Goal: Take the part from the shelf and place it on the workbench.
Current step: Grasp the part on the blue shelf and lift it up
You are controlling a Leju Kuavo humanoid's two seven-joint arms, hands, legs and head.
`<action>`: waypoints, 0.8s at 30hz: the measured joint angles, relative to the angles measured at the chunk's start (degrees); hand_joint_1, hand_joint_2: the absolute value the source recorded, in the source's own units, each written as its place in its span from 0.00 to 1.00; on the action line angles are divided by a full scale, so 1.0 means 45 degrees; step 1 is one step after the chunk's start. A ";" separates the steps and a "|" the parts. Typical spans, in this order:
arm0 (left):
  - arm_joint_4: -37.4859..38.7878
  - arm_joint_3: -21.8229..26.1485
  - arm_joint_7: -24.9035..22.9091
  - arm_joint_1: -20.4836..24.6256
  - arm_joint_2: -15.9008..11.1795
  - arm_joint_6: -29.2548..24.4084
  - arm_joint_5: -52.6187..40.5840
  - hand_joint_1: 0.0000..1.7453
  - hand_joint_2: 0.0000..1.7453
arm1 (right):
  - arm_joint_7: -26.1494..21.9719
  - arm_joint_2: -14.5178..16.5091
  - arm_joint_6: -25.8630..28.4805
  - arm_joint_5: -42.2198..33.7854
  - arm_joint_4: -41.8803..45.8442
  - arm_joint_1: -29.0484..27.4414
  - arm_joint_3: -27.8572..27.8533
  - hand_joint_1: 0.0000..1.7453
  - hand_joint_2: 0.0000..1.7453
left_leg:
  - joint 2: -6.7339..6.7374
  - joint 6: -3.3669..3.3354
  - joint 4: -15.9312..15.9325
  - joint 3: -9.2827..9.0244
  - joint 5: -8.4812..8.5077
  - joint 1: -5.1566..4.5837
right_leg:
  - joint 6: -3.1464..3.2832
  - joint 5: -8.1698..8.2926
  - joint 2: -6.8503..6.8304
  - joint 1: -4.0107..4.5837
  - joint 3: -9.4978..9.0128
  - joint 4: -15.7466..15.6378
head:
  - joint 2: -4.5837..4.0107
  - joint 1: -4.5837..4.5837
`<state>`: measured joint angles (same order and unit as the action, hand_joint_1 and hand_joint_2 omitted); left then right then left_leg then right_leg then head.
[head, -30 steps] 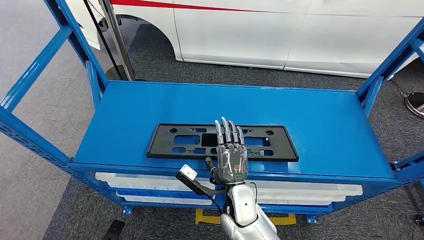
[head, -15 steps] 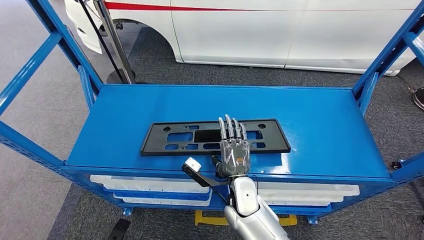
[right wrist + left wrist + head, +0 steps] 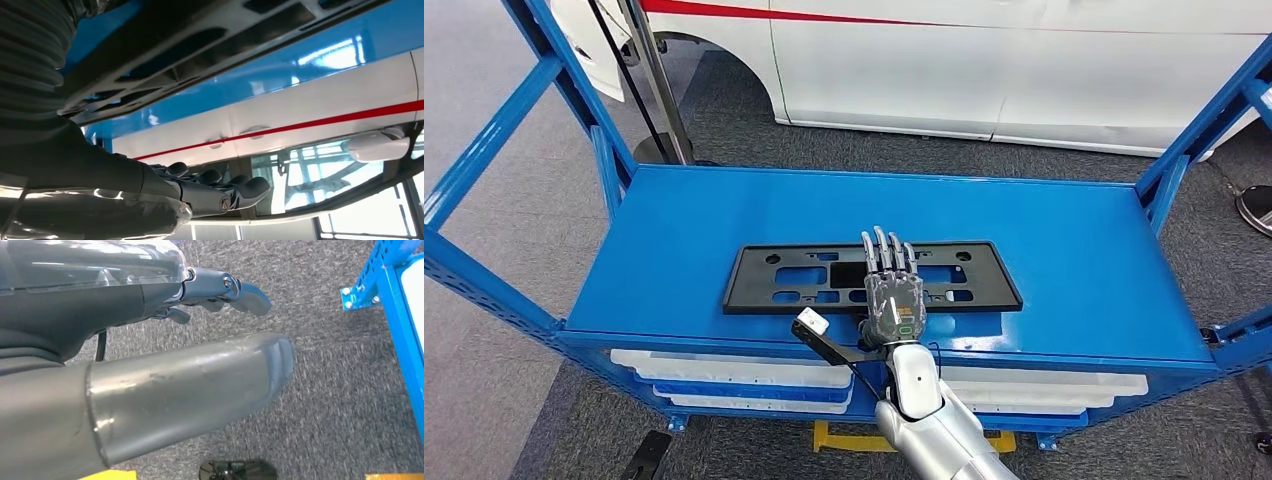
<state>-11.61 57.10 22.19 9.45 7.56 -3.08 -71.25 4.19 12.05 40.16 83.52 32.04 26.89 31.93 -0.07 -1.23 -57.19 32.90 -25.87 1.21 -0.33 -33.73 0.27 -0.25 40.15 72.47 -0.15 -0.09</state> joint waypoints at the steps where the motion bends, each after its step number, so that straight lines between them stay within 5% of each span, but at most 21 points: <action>1: 0.0000 -0.0001 -0.0004 -0.0005 -0.0004 0.0000 0.0000 0.00 0.00 | 0.0001 -0.0005 -0.0001 0.0000 -0.0046 -0.0008 0.0000 0.00 1.00 | 0.0000 -0.0001 -0.0005 -0.0004 -0.0006 -0.0001 | -0.0030 -0.0080 -0.0002 -0.0036 0.0280 0.0512 | 0.0000 0.0000; 3: 0.0000 -0.0001 -0.0011 -0.0010 -0.0008 0.0002 0.0000 0.00 0.00 | 0.0001 -0.0013 -0.0001 0.0000 -0.0107 -0.0007 0.0000 0.00 1.00 | -0.0021 0.0024 -0.0031 -0.0037 -0.0037 0.0004 | -0.0045 0.0518 -0.0011 -0.0099 0.0118 0.0043 | 0.0000 0.0001; 6: 0.0000 -0.0001 0.0005 -0.0006 -0.0006 0.0015 0.0012 0.00 0.00 | -0.0004 -0.0008 0.0004 0.0000 -0.0142 0.0045 0.0001 0.00 1.00 | -0.0056 0.0160 -0.0145 -0.0044 -0.0153 -0.0033 | 0.0051 0.1605 -0.0029 -0.0093 -0.0982 -0.2323 | 0.0000 -0.0001; 11: 0.0000 -0.0001 0.0148 -0.0072 -0.0004 -0.0051 0.0067 0.00 0.00 | -0.0025 -0.0011 0.0013 0.0111 -0.0072 -0.0272 0.0046 0.00 1.00 | -0.0037 0.0514 -0.0307 0.0037 -0.0348 -0.0003 | 0.0335 0.1631 0.0007 -0.0052 -0.1199 -0.2899 | 0.0000 -0.0007; 13: 0.0000 -0.0004 0.0200 -0.0148 0.0024 -0.0160 0.0062 0.00 0.00 | 0.0070 -0.0066 0.0016 0.0300 0.0147 -0.0622 0.0095 0.00 1.00 | -0.0026 0.0597 -0.1264 0.0438 -0.0960 0.0015 | 0.0466 0.1644 -0.0017 -0.0090 -0.1269 -0.2974 | 0.0000 -0.0010; 15: 0.0000 -0.0006 0.0227 -0.0256 0.0052 -0.0286 0.0042 0.00 0.00 | 0.0177 -0.0199 0.0034 0.0480 0.0400 -0.0981 0.0123 0.00 1.00 | -0.0026 0.0644 -0.2947 0.1205 -0.1716 0.0016 | 0.0534 0.1615 -0.0027 -0.0059 -0.1295 -0.2978 | 0.0000 -0.0011; 17: 0.0000 -0.0007 0.0232 -0.0353 0.0060 -0.0382 0.0012 0.00 0.00 | 0.0258 -0.0367 0.0048 0.0635 0.0602 -0.1200 0.0130 0.00 1.00 | -0.0026 0.0647 -0.3730 0.1591 -0.1772 0.0014 | 0.0560 0.1578 -0.0021 -0.0027 -0.1359 -0.2975 | 0.0000 -0.0011; 21: 0.0000 -0.0034 0.0225 -0.0308 0.0073 -0.0336 -0.0016 0.00 0.00 | 0.0617 -0.0512 -0.0255 0.0864 0.0499 -0.1014 0.0132 0.00 1.00 | -0.0033 0.0491 -0.0932 0.0281 -0.0260 -0.0016 | 0.0470 0.1480 -0.0001 0.0012 -0.1550 -0.2955 | 0.0000 -0.0008; 24: 0.0000 -0.0123 0.0126 -0.0128 0.0070 -0.0177 -0.0018 0.00 0.00 | 0.1135 -0.0708 -0.1255 0.0948 -0.0200 -0.0034 0.0125 0.00 1.00 | -0.0039 0.0347 -0.0168 -0.0029 -0.0141 -0.0112 | 0.0267 0.1539 0.0040 0.0037 -0.1478 -0.2964 | 0.0000 -0.0006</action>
<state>-11.61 56.54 22.76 8.87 7.87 -3.88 -71.34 9.30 8.87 34.52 87.78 31.14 26.74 32.50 -0.24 0.33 -57.95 32.76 -26.51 0.71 0.87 -26.80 0.45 -0.08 33.50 59.13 -0.15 -0.12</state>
